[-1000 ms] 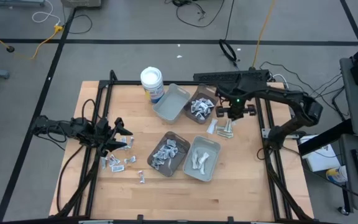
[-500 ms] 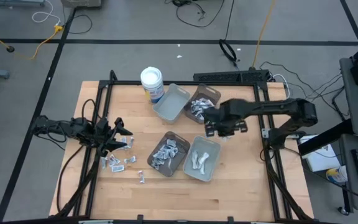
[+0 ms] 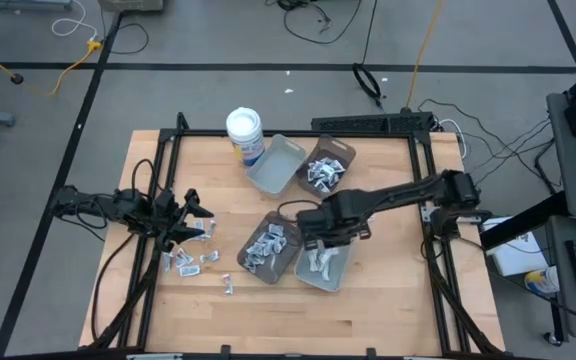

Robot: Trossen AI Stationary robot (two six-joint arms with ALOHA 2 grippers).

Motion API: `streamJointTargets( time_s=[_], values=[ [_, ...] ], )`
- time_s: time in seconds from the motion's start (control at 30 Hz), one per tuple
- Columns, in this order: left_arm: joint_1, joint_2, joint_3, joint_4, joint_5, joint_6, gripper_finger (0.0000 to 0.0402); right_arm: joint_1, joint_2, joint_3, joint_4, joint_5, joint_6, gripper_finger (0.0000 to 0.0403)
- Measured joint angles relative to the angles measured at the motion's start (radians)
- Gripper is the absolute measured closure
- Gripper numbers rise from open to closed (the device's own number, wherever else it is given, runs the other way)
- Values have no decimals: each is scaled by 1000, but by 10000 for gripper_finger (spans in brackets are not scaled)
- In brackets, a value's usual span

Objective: Pick & Place First Aid Supplies
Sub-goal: Put the green bandage into the bottom gray bin

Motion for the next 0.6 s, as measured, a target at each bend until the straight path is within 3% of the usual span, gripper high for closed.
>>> streamJointTargets(
  time_s=[0.4,0.6],
  values=[
    [0,0,0,0,0,0,135,109,129,11,158,-21,77,403],
    [0,0,0,0,0,0,135,114,159,1,175,30,60,403]
  ],
)
